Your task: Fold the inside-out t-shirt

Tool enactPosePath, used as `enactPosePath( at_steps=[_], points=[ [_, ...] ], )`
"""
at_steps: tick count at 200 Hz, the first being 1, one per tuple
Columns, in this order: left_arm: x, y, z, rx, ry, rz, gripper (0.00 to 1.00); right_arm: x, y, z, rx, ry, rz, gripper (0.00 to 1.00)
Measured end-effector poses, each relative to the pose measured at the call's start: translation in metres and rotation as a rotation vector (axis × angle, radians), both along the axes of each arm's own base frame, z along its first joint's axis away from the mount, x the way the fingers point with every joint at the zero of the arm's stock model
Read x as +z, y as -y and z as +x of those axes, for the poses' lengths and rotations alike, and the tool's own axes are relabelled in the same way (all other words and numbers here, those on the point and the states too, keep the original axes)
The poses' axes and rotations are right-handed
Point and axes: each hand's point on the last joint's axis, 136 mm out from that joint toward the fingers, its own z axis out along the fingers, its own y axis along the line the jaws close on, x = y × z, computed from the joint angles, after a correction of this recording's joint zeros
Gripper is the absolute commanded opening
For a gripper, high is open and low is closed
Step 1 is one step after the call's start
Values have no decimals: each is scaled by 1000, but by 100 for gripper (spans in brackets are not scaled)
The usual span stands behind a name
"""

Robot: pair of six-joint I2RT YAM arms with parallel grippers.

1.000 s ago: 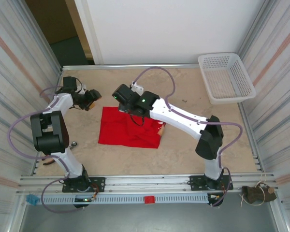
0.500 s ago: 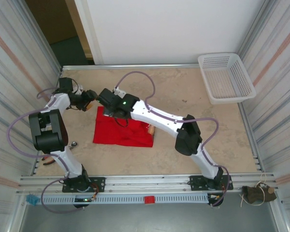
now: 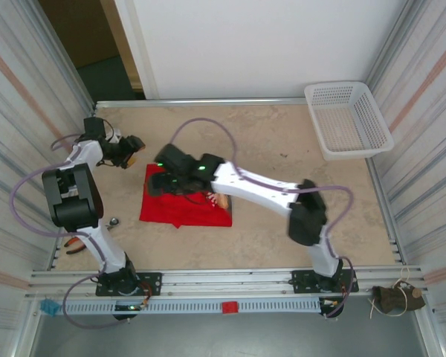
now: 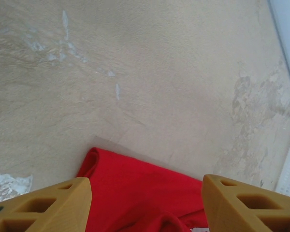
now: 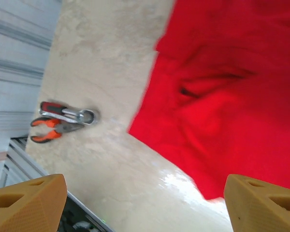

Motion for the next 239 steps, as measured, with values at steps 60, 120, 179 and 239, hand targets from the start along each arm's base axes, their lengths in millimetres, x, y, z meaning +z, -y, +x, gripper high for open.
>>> enactPosePath(
  at_steps=[60, 120, 179, 239],
  points=[
    [43, 72, -80, -123, 105, -5, 62, -62, 197, 23, -286, -75, -77, 74],
    [16, 138, -166, -308, 97, 103, 62, -112, 190, -9, -182, -197, -70, 70],
    [-10, 144, -138, -376, 72, 212, 62, -150, 168, -2, -138, -263, -81, 63],
    [-33, 147, -124, -415, 56, 255, 35, -155, 154, 10, -129, -260, -52, 33]
  ],
)
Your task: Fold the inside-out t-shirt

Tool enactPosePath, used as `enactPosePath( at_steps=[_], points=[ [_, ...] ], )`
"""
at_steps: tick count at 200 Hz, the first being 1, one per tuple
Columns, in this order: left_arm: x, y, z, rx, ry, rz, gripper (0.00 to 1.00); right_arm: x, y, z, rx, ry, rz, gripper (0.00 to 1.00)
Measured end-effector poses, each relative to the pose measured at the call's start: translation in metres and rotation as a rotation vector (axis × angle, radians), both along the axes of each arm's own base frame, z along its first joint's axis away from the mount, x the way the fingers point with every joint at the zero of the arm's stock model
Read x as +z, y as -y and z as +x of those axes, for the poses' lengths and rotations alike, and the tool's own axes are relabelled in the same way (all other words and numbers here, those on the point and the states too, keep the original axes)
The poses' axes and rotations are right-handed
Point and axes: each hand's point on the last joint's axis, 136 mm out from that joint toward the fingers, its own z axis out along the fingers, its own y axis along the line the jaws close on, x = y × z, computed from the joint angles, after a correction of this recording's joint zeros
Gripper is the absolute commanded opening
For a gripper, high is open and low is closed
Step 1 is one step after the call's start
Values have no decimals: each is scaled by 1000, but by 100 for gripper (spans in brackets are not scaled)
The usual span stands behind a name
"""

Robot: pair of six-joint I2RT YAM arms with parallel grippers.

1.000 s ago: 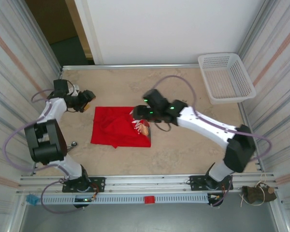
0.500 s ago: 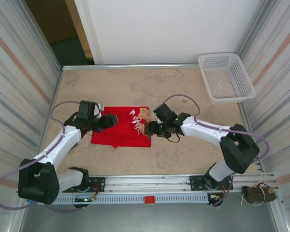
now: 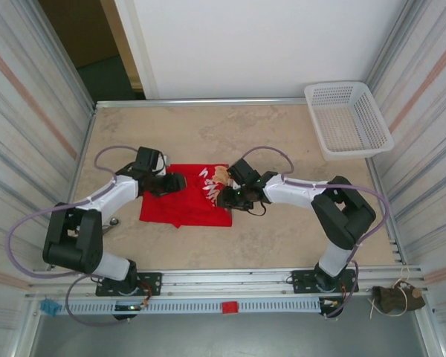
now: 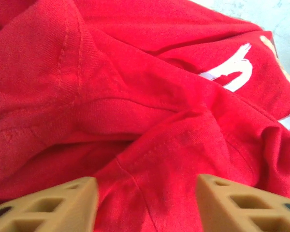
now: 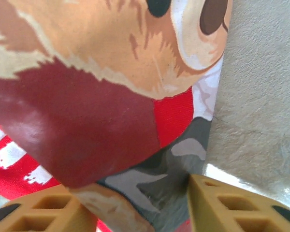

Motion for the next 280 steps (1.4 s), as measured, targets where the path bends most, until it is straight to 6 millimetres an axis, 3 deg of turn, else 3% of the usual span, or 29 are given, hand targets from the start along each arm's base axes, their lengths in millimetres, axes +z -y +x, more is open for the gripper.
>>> enactPosePath(
  at_steps=[20, 41, 78, 101, 123, 139, 148, 155, 162, 192, 212, 240, 260, 280],
  points=[
    [-5, 0, 1, -4, -6, 9, 0, -2, 3, 3, -14, -5, -5, 3],
    [-3, -1, 2, 3, 3, 12, 0, -7, 11, 7, -40, -6, -11, 0],
    [14, -7, -8, 45, 54, -8, 0, -16, 42, 8, -115, -12, -50, 0],
    [16, -15, -30, 124, 51, -47, 0, -10, 57, 3, -147, 6, -67, 0],
    [-5, -26, -61, 231, -12, -81, 0, -5, 70, -4, -179, 25, -76, 0],
    [-22, -31, -81, 296, -70, -100, 37, -6, 81, -15, -204, 25, -86, 0],
    [-27, -32, -88, 326, -97, -111, 47, -6, 87, -22, -216, 21, -91, 23],
    [-28, -33, -91, 347, -106, -119, 52, -6, 92, -28, -224, 14, -99, 38],
    [-26, -32, -92, 357, -107, -128, 53, -4, 95, -34, -226, 12, -108, 46],
    [-5, -24, -85, 377, -61, -174, 52, 28, 98, -47, -202, 61, -90, 47],
    [7, -12, -80, 371, -44, -208, 49, 64, 105, -23, -242, 119, -49, 44],
    [1, 9, -81, 358, -67, -216, 46, 98, 108, 35, -273, 178, -18, 37],
    [-11, 17, -80, 371, -99, -204, 46, 91, 91, 71, -226, 160, -11, 30],
    [-24, 20, -77, 391, -124, -182, 46, 58, 66, 94, -155, 96, -5, 26]
  ],
)
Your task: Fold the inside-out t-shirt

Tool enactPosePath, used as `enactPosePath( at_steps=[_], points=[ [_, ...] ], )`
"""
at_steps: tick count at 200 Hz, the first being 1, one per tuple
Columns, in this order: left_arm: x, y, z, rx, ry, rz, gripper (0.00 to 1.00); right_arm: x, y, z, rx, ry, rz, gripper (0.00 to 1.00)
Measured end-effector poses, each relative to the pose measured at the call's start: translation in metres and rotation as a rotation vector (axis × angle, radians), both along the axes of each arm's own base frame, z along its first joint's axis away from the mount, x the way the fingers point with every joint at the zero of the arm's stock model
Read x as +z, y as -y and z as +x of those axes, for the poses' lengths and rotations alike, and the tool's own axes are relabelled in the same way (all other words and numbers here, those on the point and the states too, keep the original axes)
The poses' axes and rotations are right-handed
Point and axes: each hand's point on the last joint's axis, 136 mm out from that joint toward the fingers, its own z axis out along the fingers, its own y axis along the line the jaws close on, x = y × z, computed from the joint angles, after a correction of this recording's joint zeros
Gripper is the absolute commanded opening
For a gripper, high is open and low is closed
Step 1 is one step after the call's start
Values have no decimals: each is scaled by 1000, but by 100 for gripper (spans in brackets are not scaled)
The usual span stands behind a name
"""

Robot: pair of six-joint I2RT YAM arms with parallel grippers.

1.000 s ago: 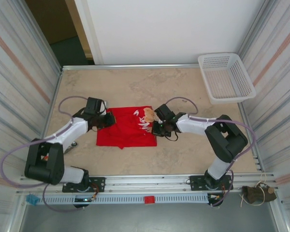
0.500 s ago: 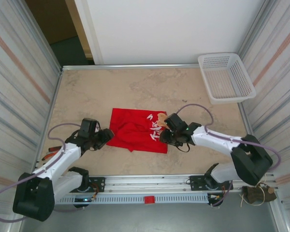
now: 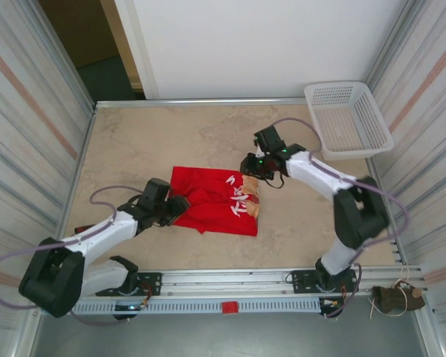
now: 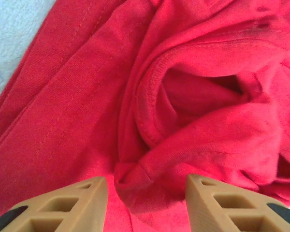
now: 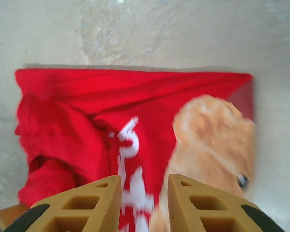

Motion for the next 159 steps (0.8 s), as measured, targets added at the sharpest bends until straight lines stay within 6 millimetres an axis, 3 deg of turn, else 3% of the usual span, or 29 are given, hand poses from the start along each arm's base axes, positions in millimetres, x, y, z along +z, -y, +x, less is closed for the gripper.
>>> enactPosePath(
  at_steps=[20, 48, 64, 113, 134, 159],
  points=[
    [-9, 1, 6, 21, -20, 18, 46, -44, -14, 3, 45, -92, -7, 22],
    [-21, 6, 18, 25, -48, 41, 46, -82, -5, -16, 34, -181, -34, 21],
    [-19, 11, 35, 24, -36, 38, 46, -81, 6, -23, -10, -171, -29, 21],
    [-16, 40, 107, -61, -7, 15, 46, -84, 56, -85, -198, -218, -41, 19],
    [-14, 59, 144, -126, 15, -6, 46, -84, 59, -111, -249, -219, -40, 20],
    [-8, 81, 188, -207, 63, -17, 47, -81, 48, -142, -258, -230, -46, 22]
  ],
)
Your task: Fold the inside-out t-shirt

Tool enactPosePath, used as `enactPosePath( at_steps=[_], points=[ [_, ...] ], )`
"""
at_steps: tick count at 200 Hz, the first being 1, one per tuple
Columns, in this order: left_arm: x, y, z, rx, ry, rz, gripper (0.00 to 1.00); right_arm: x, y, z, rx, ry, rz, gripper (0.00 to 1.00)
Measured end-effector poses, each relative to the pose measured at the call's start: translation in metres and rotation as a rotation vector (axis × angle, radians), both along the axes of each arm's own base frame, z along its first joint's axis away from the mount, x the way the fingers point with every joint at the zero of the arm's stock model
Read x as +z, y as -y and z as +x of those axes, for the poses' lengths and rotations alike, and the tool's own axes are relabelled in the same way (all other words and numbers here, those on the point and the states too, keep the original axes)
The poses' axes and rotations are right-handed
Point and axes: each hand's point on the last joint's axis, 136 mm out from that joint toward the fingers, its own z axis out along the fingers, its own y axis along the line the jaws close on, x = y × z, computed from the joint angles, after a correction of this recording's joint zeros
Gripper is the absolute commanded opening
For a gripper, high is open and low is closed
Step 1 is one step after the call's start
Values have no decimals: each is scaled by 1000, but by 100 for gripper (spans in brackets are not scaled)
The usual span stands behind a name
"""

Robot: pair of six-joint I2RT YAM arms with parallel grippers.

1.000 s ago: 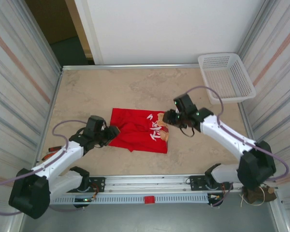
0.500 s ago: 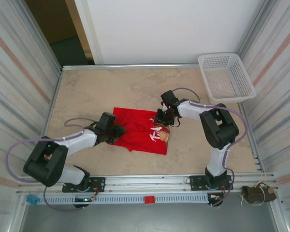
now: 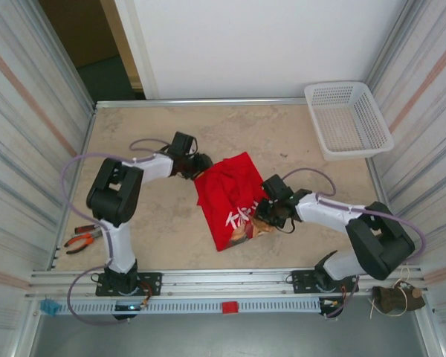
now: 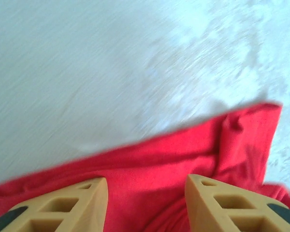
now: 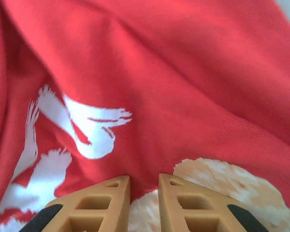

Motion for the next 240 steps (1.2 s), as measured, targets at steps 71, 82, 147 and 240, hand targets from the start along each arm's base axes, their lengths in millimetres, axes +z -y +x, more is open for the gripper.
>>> enactPosePath(
  at_steps=[71, 82, 147, 240],
  points=[
    [80, -42, 56, -89, 157, 25, 51, 122, 15, 79, 16, 291, -3, 41],
    [99, -49, 48, -97, 180, 33, 51, 141, 20, 102, 44, 345, -16, 48],
    [82, 18, -57, -345, 120, 79, 49, 80, -5, 165, 285, 235, -99, 51],
    [12, 23, -65, -372, 1, 210, 47, 35, -19, 167, 341, 135, -65, 41]
  ],
)
